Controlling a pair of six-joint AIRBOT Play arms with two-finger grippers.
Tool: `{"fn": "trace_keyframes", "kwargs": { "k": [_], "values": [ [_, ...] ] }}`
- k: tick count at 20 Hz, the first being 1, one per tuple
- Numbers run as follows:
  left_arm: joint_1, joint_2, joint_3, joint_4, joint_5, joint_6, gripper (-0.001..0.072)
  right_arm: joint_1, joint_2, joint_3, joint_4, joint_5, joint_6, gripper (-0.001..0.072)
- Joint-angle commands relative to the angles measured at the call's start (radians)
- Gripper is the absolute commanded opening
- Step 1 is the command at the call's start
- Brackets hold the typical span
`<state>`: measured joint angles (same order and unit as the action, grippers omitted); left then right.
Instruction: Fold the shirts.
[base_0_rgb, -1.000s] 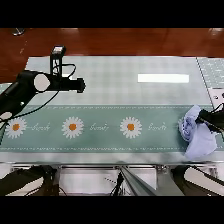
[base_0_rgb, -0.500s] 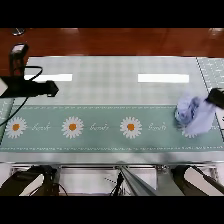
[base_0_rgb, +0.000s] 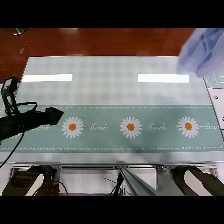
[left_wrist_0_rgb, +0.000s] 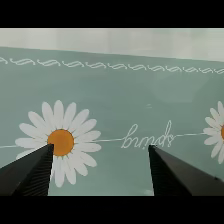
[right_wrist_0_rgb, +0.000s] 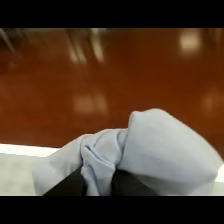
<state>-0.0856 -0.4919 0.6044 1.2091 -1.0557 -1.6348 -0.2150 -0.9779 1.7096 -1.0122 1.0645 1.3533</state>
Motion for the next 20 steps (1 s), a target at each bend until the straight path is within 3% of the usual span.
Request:
{"fn": "trace_keyframes", "kwargs": {
  "k": [1, 4, 6, 9, 12, 16, 20],
  "values": [
    [0.000, 0.013, -0.030, -0.051, 0.011, -0.001, 0.0703, 0.122, 0.006, 0.196, 0.007, -0.032, -0.013, 0.0031],
    [0.000, 0.004, -0.030, -0.051, 0.019, -0.001, 0.0703, 0.167, 0.008, 0.249, 0.010, 0.042, -0.012, 0.0031],
    [0.000, 0.002, -0.030, -0.051, 0.027, -0.002, 0.0702, 0.206, -0.009, 0.237, 0.009, 0.202, -0.011, 0.0031],
    [0.000, 0.002, -0.030, -0.051, 0.027, -0.001, 0.0703, 0.314, -0.006, 0.066, 0.010, 0.306, -0.007, 0.0031],
    [0.000, 0.002, -0.030, -0.051, 0.027, -0.002, 0.0703, 0.494, -0.003, -0.196, 0.011, 0.256, 0.014, 0.0031],
    [0.000, 0.002, -0.030, -0.051, 0.035, -0.002, 0.0703, 0.733, -0.038, -0.560, 0.011, -0.016, 0.084, 0.0031],
    [0.000, 0.002, -0.030, -0.051, 0.035, -0.002, 0.0703, 0.840, -0.220, -0.656, 0.114, -0.121, 0.159, 0.0059]
  ]
}}
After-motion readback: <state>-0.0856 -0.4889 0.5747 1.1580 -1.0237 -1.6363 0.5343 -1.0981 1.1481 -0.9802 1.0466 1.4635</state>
